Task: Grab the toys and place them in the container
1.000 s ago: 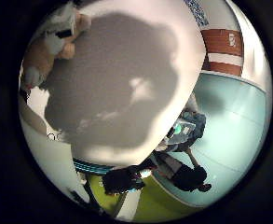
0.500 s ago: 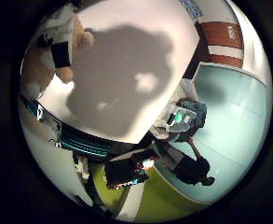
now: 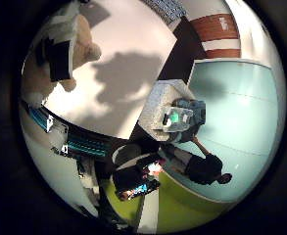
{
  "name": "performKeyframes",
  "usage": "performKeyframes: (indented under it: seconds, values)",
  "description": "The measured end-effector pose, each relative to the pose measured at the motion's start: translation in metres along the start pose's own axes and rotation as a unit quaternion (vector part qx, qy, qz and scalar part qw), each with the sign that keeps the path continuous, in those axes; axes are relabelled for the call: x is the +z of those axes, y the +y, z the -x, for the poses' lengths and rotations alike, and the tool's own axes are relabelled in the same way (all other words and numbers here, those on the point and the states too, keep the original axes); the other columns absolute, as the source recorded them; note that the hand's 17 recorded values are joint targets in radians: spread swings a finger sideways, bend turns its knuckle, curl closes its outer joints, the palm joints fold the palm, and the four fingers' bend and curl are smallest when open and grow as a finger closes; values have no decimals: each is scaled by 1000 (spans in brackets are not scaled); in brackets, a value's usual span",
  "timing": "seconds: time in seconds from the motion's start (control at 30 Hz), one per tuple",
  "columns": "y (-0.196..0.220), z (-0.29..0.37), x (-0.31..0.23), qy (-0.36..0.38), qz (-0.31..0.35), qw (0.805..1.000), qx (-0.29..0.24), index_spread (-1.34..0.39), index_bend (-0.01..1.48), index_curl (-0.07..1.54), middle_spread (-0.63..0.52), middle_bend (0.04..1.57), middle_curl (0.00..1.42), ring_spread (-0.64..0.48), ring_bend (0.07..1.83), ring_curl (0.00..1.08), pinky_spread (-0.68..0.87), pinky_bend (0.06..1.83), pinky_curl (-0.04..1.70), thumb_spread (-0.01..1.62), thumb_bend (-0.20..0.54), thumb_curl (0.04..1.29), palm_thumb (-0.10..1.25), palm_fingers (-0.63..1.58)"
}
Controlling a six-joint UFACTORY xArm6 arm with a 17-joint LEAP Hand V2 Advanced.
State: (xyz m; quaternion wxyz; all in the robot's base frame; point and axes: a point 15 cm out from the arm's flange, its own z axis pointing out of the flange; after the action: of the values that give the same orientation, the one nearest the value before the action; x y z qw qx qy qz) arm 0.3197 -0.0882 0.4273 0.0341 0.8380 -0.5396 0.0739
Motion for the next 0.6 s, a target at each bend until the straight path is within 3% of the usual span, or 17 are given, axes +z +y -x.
performKeyframes:
  seconds: [0.3, 0.6]
  values:
    - [-36, 20, -105, -33, -57, 998, -6, -299, 958, 1021, -175, 1305, 921, -262, 1290, 859, -275, 1063, 1103, 425, -23, 887, 1057, 1019]
    - [-76, 112, -143, -52, -77, 993, -70, -289, 943, 1024, -178, 1287, 929, -267, 1268, 873, -288, 1033, 1131, 415, -23, 892, 1053, 1033]
